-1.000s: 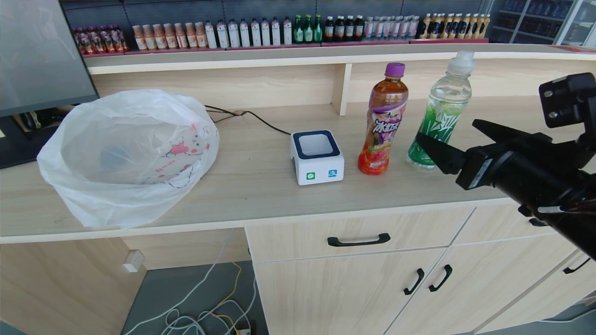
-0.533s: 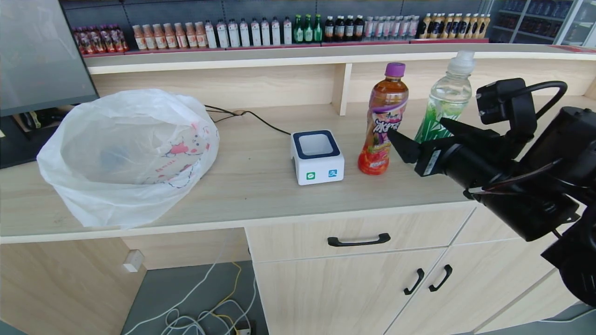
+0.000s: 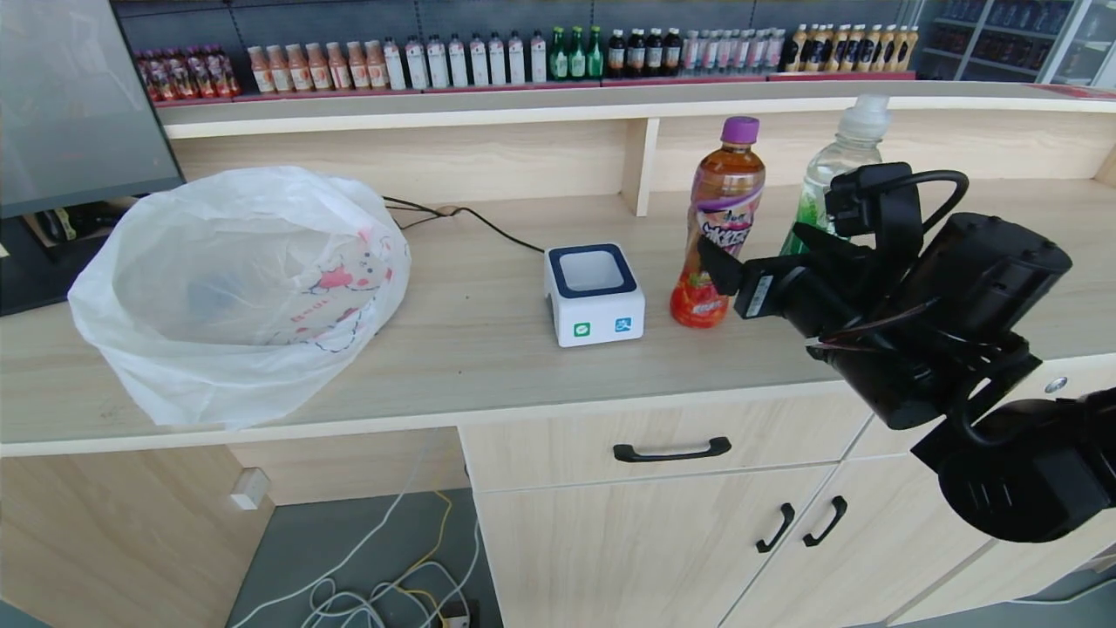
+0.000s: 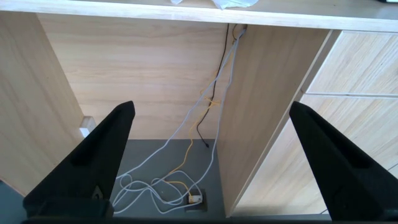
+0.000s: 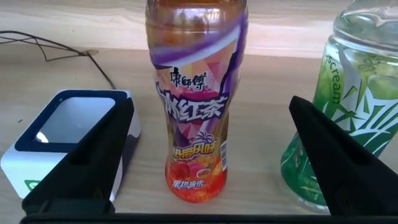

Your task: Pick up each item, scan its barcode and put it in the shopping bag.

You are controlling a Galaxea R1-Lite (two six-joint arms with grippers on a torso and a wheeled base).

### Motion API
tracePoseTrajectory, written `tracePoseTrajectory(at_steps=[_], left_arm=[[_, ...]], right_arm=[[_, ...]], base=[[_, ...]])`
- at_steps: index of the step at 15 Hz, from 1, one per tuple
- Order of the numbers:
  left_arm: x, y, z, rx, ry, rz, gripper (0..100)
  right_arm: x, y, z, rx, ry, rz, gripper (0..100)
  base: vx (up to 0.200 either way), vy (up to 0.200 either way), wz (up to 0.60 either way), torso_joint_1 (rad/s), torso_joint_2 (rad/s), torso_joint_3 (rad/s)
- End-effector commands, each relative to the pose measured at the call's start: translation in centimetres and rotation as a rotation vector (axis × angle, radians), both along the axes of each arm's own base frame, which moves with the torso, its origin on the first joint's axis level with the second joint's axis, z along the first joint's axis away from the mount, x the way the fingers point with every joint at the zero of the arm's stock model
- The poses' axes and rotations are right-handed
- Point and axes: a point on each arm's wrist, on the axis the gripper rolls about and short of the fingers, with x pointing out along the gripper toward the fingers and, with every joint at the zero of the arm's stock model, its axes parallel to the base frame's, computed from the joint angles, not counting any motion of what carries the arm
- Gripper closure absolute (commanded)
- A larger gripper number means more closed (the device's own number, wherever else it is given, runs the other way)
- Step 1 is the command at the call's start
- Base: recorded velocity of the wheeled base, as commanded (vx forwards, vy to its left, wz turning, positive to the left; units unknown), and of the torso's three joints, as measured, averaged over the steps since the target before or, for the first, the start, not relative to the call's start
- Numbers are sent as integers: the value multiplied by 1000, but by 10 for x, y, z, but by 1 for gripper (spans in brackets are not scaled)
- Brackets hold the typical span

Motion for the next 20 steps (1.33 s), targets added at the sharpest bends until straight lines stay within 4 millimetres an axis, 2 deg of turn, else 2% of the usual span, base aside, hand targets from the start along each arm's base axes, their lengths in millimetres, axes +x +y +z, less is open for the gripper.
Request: tracePoseTrajectory(at_steps=[1, 13, 16, 20], left_arm=[[0, 0, 0, 0, 0, 0, 0], [0, 0, 0, 0, 0, 0, 0], [0, 0, 0, 0, 0, 0, 0], [0, 0, 0, 0, 0, 0, 0]], right_arm=[[8, 4, -3, 0, 2, -3, 0], [29, 7, -20, 16, 36, -33, 0], [45, 7, -15, 32, 5, -51, 0], [51, 5, -20, 24, 14, -56, 0]], base=[[0, 0, 0, 0, 0, 0], [0, 0, 0, 0, 0, 0], [0, 0, 0, 0, 0, 0], [0, 0, 0, 0, 0, 0]])
